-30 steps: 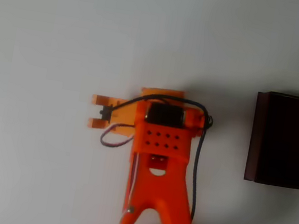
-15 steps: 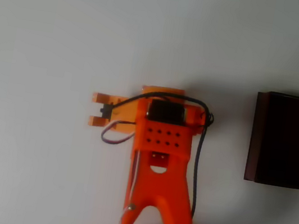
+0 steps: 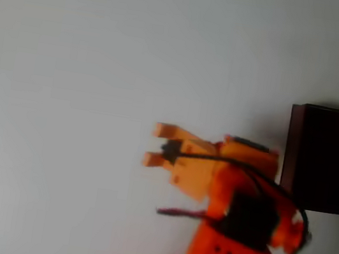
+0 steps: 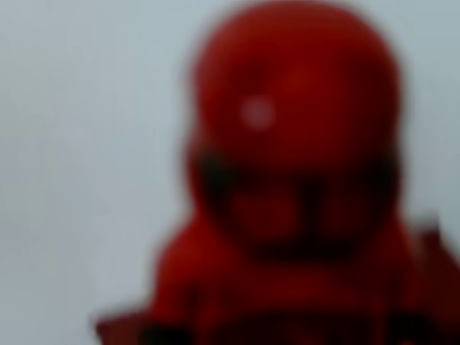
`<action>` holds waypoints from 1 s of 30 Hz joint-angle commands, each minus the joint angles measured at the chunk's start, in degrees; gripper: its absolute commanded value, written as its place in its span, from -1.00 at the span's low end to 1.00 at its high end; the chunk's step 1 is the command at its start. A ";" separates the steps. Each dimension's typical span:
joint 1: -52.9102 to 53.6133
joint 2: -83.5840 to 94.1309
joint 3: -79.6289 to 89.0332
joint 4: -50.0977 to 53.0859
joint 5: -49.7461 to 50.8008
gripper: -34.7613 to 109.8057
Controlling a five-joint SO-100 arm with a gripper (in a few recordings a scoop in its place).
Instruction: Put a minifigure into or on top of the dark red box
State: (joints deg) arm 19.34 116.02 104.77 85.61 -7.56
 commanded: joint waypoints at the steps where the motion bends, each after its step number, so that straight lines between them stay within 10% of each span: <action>1: 10.63 6.06 -2.20 3.16 1.67 -0.52; 13: 21.71 -18.46 -12.74 -15.56 8.53 -0.52; 22: 23.38 -52.38 -39.46 -9.58 3.78 -0.40; 30: 21.27 -40.96 -30.76 -9.93 -0.44 -0.17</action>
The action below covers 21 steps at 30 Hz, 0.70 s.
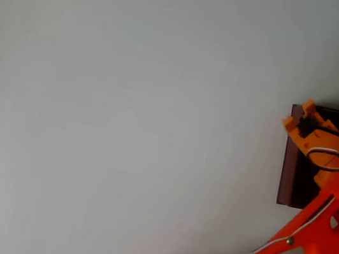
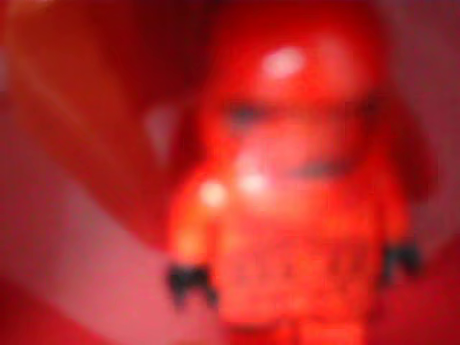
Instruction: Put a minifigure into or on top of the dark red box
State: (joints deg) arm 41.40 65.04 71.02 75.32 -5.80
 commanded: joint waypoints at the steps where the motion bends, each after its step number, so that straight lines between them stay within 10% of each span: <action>1: -1.58 13.89 4.92 0.44 -3.08 -0.17; 10: -17.84 50.36 16.26 13.89 -9.32 -0.23; 21: -64.16 91.32 54.32 7.56 3.34 -0.25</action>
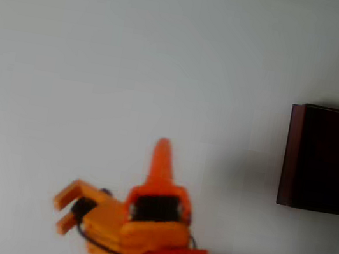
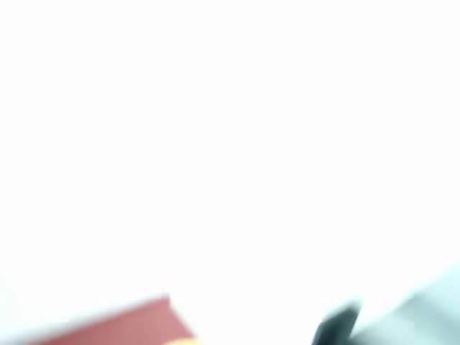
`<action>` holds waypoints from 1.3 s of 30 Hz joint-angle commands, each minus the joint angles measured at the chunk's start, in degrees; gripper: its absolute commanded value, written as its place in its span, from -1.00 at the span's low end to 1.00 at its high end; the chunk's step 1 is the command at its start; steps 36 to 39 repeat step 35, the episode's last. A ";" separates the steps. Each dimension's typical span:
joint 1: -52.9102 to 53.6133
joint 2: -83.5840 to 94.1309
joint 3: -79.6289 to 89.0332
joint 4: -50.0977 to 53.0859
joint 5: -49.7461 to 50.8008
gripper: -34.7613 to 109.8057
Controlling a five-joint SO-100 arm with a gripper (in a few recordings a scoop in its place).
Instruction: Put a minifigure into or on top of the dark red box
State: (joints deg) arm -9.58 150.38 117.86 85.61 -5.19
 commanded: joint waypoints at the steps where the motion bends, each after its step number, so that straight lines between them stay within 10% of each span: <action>1: -16.70 7.29 11.25 -4.48 3.69 -0.26; 13: -37.35 35.42 54.40 -18.54 8.09 -0.52; 39: -40.17 42.36 54.40 -8.26 3.96 -0.52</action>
